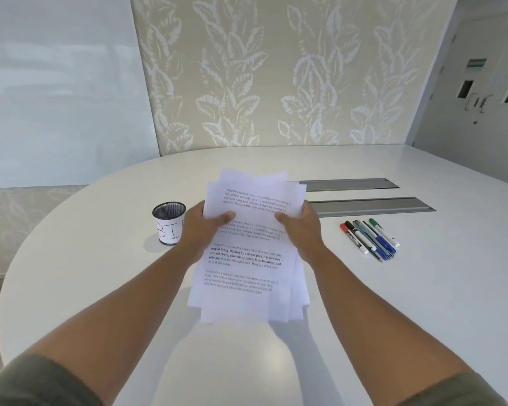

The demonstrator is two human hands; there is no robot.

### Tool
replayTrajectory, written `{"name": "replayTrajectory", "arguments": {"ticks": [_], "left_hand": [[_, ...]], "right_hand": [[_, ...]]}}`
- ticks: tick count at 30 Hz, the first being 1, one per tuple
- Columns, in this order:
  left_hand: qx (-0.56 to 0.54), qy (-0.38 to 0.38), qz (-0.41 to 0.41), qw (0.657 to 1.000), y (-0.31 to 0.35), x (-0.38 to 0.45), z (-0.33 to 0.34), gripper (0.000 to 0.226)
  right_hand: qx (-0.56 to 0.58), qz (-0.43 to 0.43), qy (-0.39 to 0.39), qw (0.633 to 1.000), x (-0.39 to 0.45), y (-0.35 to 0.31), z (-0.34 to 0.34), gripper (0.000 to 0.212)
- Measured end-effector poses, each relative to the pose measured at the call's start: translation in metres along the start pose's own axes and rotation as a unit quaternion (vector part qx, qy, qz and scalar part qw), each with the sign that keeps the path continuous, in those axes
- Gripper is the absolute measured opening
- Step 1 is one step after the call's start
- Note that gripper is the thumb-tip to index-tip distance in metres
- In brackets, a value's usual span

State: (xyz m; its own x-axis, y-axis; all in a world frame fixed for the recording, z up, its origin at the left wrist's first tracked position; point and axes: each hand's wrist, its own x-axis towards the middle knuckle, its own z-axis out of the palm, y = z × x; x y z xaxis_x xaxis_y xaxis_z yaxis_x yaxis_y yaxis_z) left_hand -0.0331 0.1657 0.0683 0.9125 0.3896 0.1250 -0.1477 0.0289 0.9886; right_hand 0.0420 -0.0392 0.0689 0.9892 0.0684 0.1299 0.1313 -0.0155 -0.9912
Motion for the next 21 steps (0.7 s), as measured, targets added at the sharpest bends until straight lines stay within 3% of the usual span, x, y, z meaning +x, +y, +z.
{"name": "replayTrajectory", "arguments": {"ticks": [9,16,21], "left_hand": [[-0.034,0.019,0.119,0.992,0.032,0.013,0.013,0.042],[-0.022,-0.013,0.099,0.995,0.029,0.009,0.010,0.037],[0.051,-0.056,0.058,0.995,0.012,0.005,0.009,0.032]], "right_hand": [[0.077,-0.089,0.054,0.992,0.009,-0.037,-0.008,0.031],[0.070,-0.078,0.010,0.995,0.005,-0.027,-0.014,0.033],[0.016,-0.042,-0.019,0.999,-0.004,-0.006,-0.015,0.035]]}}
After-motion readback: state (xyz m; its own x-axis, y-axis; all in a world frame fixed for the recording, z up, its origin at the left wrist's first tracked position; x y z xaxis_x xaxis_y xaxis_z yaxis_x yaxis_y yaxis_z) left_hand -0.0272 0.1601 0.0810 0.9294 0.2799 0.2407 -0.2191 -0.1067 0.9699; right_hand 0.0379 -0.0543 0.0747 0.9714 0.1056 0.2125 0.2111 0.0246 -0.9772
